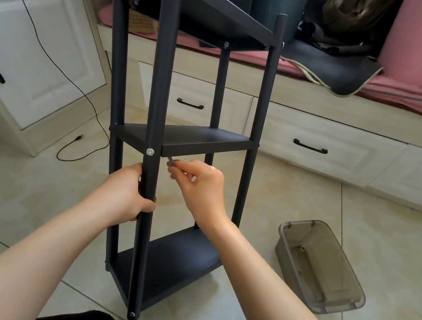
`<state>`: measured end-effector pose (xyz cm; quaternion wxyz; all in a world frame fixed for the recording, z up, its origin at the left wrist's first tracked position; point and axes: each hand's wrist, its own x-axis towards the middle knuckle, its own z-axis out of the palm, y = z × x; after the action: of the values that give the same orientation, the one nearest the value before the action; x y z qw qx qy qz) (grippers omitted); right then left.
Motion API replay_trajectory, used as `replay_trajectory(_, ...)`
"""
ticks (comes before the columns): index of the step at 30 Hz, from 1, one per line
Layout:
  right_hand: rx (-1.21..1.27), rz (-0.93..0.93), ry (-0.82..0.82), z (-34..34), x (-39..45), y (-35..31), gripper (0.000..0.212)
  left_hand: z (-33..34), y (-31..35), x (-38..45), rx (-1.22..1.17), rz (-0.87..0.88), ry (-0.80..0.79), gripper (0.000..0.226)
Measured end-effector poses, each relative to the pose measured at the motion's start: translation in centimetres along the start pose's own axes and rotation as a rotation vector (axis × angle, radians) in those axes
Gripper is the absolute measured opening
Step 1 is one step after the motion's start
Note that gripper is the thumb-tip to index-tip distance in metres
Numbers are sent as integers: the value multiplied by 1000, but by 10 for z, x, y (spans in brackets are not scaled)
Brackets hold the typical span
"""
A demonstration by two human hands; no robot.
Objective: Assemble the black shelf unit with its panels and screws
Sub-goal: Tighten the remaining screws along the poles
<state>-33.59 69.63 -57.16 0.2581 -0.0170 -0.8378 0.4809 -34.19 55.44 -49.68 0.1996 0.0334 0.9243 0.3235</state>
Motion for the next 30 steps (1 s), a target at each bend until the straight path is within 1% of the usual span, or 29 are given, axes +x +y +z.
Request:
replay_trajectory(3, -30, -66, 11, 5, 0, 3, 14, 1, 0, -1, 4, 1, 12, 61)
replay_trajectory(11, -69, -179, 243, 19, -3, 10, 10, 4, 2, -2, 23, 25, 23, 61)
replay_trajectory(14, -48, -160, 293, 26, -7, 11, 11, 4, 1, -2, 31, 29, 23, 57)
replay_trajectory(19, 80, -93, 312, 41, -8, 10, 10, 4, 0, -2, 42, 27, 17, 54)
replay_trajectory(25, 229, -26, 264, 52, -7, 12, 10, 1, -3, -1, 29, 18, 6, 48)
replay_trajectory(30, 290, 10, 309, 62, -1, 12, 8, 2, -4, 2, 29, 10, 6, 50)
